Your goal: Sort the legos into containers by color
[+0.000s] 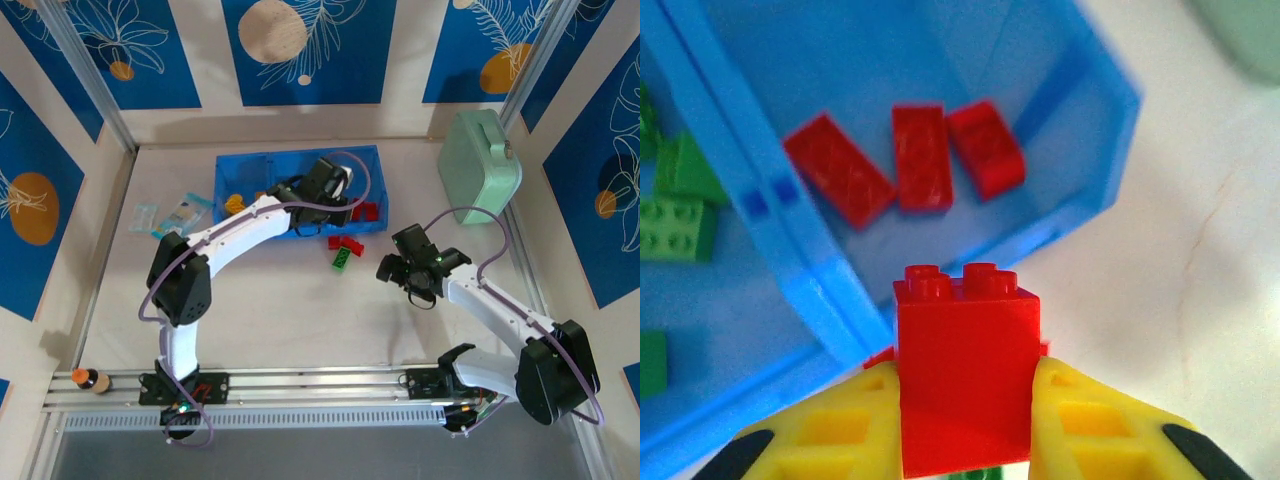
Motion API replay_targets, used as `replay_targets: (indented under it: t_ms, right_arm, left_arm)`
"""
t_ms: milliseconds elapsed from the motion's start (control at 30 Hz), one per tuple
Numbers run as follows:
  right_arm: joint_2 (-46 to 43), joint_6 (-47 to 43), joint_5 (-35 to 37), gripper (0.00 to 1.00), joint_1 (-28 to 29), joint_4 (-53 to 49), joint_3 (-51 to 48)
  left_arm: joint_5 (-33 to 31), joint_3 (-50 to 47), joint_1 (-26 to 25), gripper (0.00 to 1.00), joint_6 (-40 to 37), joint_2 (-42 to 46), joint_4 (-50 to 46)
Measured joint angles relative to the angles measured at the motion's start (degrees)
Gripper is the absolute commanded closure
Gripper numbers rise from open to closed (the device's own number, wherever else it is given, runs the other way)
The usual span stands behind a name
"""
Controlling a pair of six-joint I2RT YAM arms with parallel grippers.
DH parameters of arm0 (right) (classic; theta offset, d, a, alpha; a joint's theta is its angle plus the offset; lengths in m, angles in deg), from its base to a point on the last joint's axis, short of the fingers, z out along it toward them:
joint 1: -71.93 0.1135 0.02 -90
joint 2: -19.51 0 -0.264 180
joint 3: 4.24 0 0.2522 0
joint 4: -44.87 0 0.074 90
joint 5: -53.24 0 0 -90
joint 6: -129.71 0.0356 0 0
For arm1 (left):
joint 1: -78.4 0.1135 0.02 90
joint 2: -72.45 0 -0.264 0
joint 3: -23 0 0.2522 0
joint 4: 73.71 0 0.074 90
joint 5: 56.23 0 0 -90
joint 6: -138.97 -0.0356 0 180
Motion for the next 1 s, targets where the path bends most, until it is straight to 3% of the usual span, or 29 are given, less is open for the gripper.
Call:
replay_targets:
  t_ms: [367, 433, 500, 533, 667, 767, 1000]
  right_arm:
    - [-1.8, 0.5, -0.5, 0.11, 0.0, 0.1, -0.8]
    - [-2.5, 0.5, -0.5, 0.11, 0.0, 0.0, -0.8]
    - [-3.2, 0.7, -0.7, 0.11, 0.0, -0.2, -0.8]
    - [-3.4, 0.9, -0.9, 0.11, 0.0, -0.3, -0.8]
    - [-3.5, 1.2, -1.1, 0.11, 0.6, -0.9, -0.8]
    - [-3.5, 1.5, -1.1, 0.11, 1.1, -1.2, -0.8]
    - [-3.6, 2.0, -0.6, 0.11, 1.1, -1.4, -0.8]
  left_arm:
    - [0.5, 18.0, 2.4, 0.71, -2.6, -12.2, -6.2]
    - [0.5, 20.8, 3.1, 0.61, -3.0, -14.4, -7.7]
    - [0.6, 24.2, 4.0, 0.41, -3.3, -16.7, -9.2]
    - [0.7, 25.8, 4.4, 0.36, -3.8, -17.6, -9.9]
    - [1.5, 30.7, 5.3, 0.31, -4.0, -19.4, -12.8]
    - [1.3, 27.7, 5.1, 0.31, -4.0, -17.6, -12.3]
    - [0.7, 2.2, -0.2, 0.31, -3.3, -2.8, -7.1]
